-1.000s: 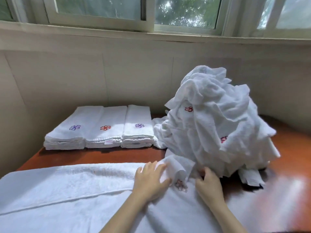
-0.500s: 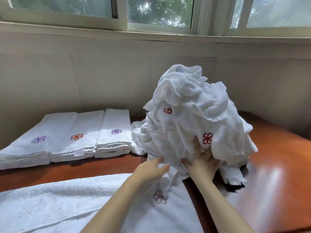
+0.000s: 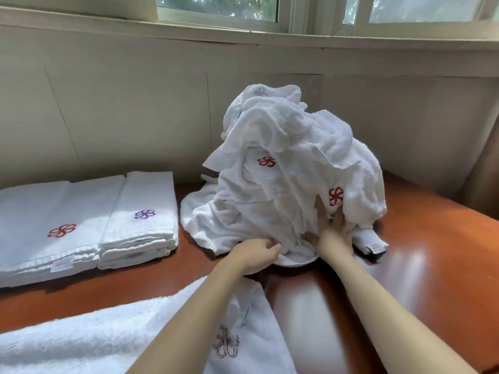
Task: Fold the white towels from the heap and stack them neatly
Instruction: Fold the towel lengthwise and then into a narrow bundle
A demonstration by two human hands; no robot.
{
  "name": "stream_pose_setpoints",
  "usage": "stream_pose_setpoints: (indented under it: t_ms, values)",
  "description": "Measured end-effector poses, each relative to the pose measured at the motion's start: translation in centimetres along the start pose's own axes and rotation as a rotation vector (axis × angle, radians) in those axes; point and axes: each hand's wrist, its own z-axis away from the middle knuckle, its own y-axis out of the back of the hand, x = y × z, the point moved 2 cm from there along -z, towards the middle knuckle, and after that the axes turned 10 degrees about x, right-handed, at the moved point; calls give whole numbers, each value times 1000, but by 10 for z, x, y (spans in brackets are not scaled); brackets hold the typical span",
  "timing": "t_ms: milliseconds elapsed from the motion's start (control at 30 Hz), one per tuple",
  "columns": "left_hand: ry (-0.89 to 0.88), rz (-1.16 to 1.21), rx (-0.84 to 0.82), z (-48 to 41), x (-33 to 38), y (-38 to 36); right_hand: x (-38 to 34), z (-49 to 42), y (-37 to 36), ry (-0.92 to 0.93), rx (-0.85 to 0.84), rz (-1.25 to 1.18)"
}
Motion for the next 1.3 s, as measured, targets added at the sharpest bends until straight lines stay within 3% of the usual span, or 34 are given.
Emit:
stream_pose_setpoints:
  t_ms: [100,267,333,400,467,533,633,733,933,967,1167,1300]
  values:
    - [6,290,-82,11,-4,2,13,-17,5,15,-79,-36]
    - [76,368,209,76,-60,57,-26,26,24,-170,-87,-12]
    - [132,382,185,118,-91,82,-56,67,32,-117,-31,-70]
    - [213,282,31,165,-121,98,-87,111,34,119,-171,-215]
    - [299,46,-122,212,-151,103,-109,148,32,348,-418,-247]
    - [421,-223,-139,250,-178,96,-115,162,34,382,-498,-250]
    - [552,-287,53,281,-187,82,-113,158,35,340,-306,-224]
    - [516,-269,206,284,-183,71,-110,149,33,354,-203,-55]
    - [392,-316,250,249,-191,64,-127,109,44,553,202,142]
    - [383,-318,250,239,-196,65,-129,102,42,563,208,154]
    - [380,-286,300,186,-216,74,-125,70,11,476,184,-12]
    - [270,-276,368,187,-215,75,-114,68,4,341,259,-319]
